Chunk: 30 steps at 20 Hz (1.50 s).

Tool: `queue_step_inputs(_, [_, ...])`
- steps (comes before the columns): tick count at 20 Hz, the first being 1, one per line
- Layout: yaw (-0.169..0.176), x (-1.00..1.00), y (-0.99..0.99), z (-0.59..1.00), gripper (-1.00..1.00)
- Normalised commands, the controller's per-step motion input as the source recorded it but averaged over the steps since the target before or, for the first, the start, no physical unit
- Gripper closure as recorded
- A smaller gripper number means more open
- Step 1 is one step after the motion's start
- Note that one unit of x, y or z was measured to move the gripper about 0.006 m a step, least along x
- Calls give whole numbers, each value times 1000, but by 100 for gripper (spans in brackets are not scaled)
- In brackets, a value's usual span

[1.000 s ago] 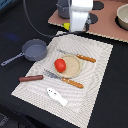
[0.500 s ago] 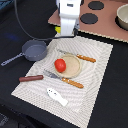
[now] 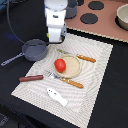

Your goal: Interact with the objects in diverse but meaningful ways.

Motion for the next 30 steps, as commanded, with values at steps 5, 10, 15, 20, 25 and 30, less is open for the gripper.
queue_step_inputs(5, [0,-293,278,-33,-100])
queue_step_inputs(10, [-5,254,349,598,-100])
queue_step_inputs(15, [-3,313,371,954,-100])
queue_step_inputs(20, [-23,374,286,944,-100])
queue_step_inputs(25, [-85,746,14,573,-100])
queue_step_inputs(30, [-172,675,-70,722,-100])
